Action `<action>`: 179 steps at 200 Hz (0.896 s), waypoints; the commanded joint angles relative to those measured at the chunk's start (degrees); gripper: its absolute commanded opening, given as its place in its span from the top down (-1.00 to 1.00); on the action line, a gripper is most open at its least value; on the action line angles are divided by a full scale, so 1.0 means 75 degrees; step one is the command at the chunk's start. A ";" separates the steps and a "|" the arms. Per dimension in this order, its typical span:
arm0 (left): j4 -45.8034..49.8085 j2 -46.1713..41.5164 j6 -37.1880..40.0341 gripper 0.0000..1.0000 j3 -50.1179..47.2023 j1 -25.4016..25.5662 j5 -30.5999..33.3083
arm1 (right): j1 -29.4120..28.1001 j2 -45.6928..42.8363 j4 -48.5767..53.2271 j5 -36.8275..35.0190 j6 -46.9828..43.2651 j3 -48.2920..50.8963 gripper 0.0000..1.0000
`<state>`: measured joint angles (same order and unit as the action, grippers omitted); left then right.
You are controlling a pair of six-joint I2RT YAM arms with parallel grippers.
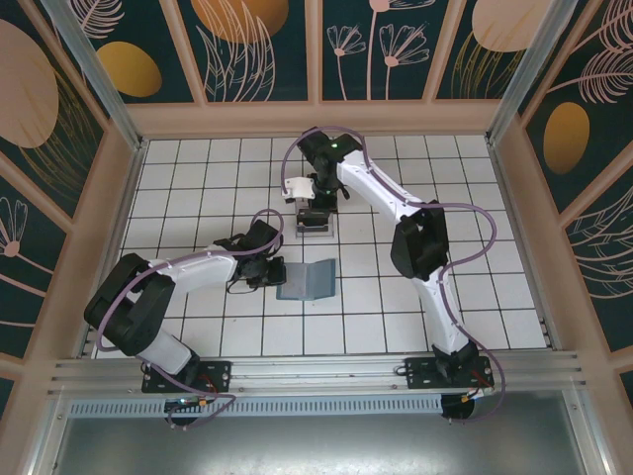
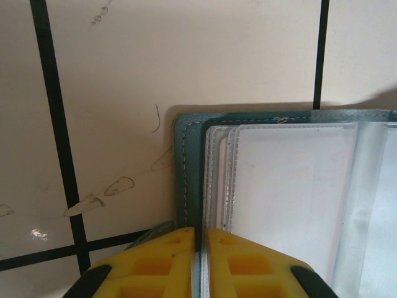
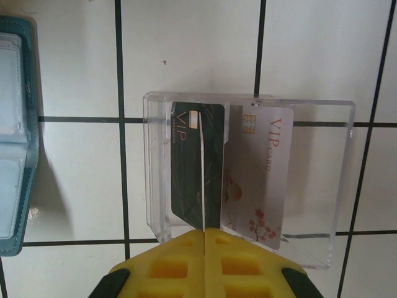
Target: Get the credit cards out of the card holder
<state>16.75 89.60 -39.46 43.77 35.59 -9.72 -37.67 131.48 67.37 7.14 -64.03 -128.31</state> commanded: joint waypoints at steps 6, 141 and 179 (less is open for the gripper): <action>0.0262 -0.0047 -0.0012 0.72 0.0081 -0.0020 0.0197 | -0.0049 0.0359 0.0168 0.0173 0.0088 -0.0222 1.00; 0.0251 -0.0028 -0.0030 0.72 0.0076 -0.0020 0.0188 | -0.0028 0.0728 0.0142 0.0529 0.0146 -0.0291 0.79; 0.0239 -0.0055 -0.0035 0.72 0.0058 -0.0022 0.0160 | -0.0028 0.0645 -0.0118 0.0312 0.0194 -0.0294 0.68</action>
<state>16.78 89.60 -39.46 43.77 35.59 -9.54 -37.67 135.96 67.24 10.33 -63.46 -128.62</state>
